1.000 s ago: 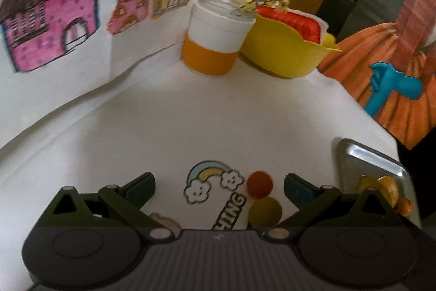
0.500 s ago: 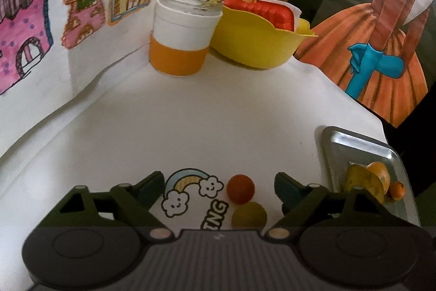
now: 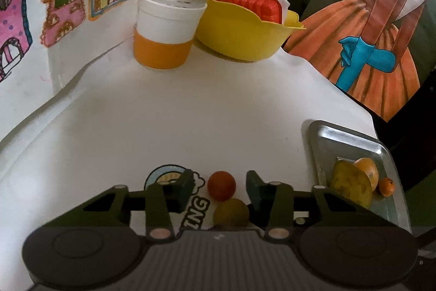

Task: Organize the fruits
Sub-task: 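Close the left tool on the red cherry tomato while the right tool closes on the small brown fruit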

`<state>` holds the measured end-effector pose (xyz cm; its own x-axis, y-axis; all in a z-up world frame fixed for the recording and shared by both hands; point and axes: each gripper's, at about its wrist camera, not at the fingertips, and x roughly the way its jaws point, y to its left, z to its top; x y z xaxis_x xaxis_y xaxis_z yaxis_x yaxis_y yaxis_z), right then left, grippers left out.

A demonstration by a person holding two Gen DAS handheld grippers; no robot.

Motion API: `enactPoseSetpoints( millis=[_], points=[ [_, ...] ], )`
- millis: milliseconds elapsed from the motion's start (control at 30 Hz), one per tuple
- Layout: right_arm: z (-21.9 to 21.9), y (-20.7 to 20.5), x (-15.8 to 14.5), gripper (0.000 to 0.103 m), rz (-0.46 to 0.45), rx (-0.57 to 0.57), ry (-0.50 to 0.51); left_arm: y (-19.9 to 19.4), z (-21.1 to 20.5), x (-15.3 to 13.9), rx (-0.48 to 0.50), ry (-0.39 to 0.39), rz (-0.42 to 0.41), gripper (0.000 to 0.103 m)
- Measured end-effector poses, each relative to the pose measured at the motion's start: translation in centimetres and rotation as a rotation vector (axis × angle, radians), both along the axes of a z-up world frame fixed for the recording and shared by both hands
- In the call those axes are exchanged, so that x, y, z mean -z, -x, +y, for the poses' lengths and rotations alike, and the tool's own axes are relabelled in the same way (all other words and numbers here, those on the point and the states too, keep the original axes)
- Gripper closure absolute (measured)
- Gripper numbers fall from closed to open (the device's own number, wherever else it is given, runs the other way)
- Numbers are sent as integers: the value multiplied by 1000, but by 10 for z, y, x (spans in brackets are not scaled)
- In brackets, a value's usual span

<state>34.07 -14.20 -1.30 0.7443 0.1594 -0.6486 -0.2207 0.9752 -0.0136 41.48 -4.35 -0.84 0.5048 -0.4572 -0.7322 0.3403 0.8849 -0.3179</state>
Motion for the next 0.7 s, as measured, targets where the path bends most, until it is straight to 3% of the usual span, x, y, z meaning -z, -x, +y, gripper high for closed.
enactPoseSetpoints(
  millis=[400, 700],
  points=[
    [0, 0, 0, 73, 0, 3, -5, 2, -4, 1, 19, -8, 16, 79],
    [-1, 5, 0, 73, -3, 1, 3, 4, 5, 0, -36, 18, 33, 80]
  ],
)
